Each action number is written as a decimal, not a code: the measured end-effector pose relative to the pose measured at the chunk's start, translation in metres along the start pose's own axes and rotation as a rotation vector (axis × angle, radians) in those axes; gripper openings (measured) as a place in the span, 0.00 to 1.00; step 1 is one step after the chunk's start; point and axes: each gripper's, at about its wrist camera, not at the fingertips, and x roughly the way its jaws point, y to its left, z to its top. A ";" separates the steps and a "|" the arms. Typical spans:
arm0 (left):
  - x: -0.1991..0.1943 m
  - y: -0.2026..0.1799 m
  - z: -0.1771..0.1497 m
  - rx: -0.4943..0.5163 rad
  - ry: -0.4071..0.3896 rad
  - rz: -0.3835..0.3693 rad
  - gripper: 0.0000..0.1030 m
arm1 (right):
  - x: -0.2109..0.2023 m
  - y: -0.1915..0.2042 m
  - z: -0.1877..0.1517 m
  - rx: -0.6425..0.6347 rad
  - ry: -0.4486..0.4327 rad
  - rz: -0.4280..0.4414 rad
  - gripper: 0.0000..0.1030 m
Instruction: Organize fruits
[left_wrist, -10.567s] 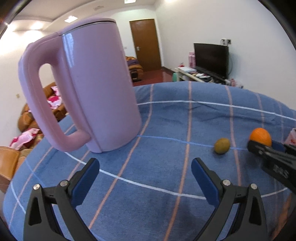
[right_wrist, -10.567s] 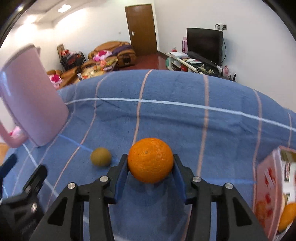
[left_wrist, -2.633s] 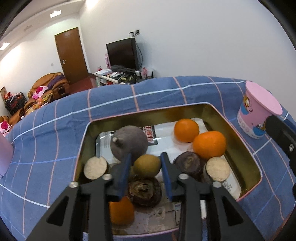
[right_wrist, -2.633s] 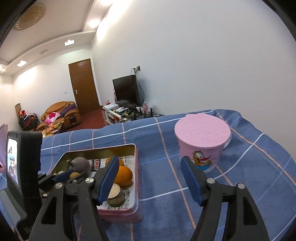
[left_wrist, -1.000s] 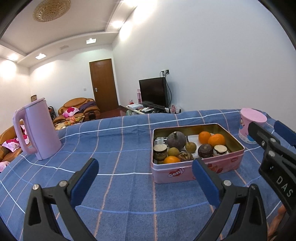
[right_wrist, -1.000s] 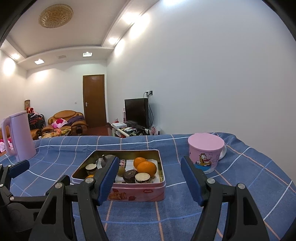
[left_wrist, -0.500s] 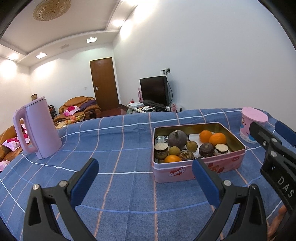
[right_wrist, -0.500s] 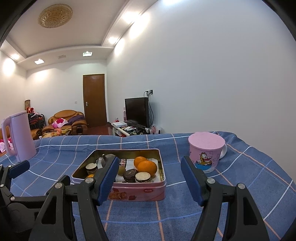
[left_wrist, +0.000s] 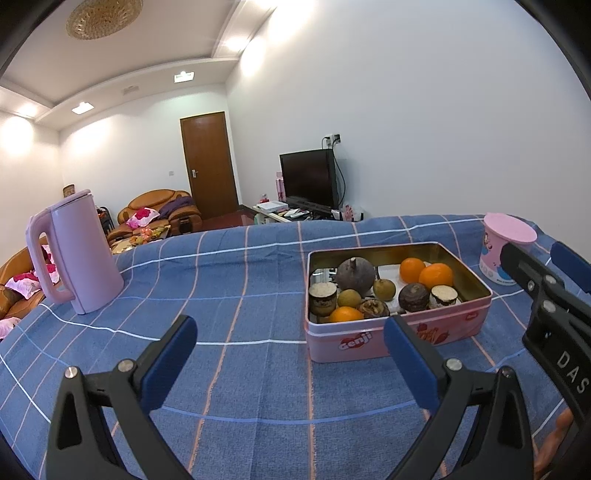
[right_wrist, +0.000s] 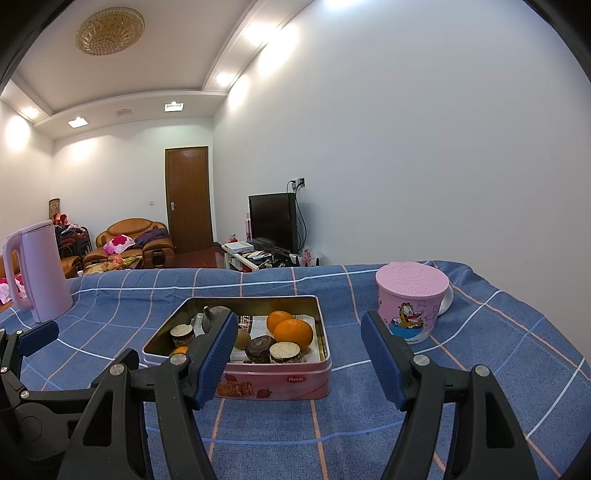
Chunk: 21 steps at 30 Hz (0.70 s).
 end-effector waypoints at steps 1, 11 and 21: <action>0.000 0.000 0.000 0.000 0.000 0.000 1.00 | 0.000 0.000 0.000 0.000 0.000 0.000 0.69; 0.000 0.001 0.000 -0.002 0.003 0.003 1.00 | 0.000 0.000 0.000 0.000 0.001 0.000 0.69; -0.001 0.002 0.000 -0.004 0.005 0.004 1.00 | 0.001 -0.001 0.000 -0.001 0.003 -0.001 0.69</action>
